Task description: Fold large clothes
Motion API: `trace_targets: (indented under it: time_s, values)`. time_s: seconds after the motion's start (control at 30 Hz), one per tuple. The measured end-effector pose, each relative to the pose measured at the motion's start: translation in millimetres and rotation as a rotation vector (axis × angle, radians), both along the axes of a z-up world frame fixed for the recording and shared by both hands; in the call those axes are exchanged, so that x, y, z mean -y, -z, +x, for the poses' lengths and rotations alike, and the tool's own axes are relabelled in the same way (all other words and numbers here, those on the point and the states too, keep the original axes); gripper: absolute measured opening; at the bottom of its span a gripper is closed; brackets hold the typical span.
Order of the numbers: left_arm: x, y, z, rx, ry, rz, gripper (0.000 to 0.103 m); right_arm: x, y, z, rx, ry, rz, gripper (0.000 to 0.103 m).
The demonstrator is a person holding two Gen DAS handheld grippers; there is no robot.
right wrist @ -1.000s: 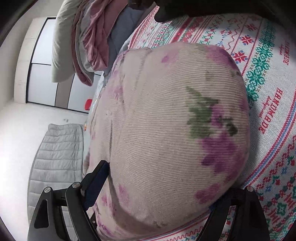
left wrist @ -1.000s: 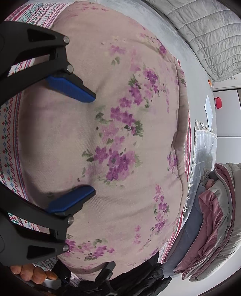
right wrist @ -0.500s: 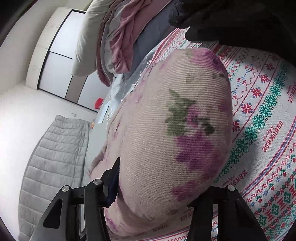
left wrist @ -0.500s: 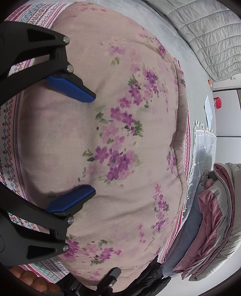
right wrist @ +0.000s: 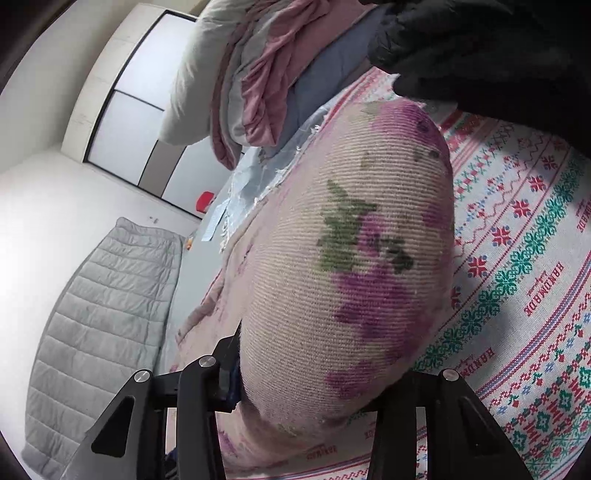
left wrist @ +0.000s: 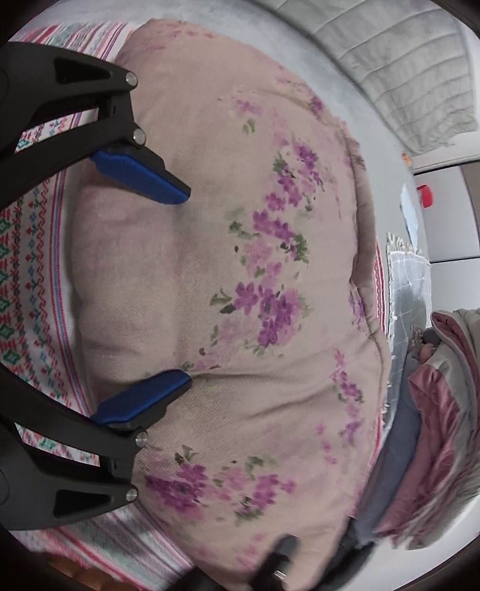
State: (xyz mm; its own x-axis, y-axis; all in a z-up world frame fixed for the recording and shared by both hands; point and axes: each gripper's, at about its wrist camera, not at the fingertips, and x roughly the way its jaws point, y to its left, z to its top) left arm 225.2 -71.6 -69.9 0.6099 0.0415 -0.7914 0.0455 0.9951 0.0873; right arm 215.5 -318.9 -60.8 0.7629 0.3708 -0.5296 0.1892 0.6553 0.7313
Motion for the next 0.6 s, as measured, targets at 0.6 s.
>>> trace_targets:
  time_s: [0.6]
  values:
    - [8, -11, -9, 0.038, 0.012, 0.055, 0.091, -18, -21, -4, 0.081, -0.038, -0.135, 0.038]
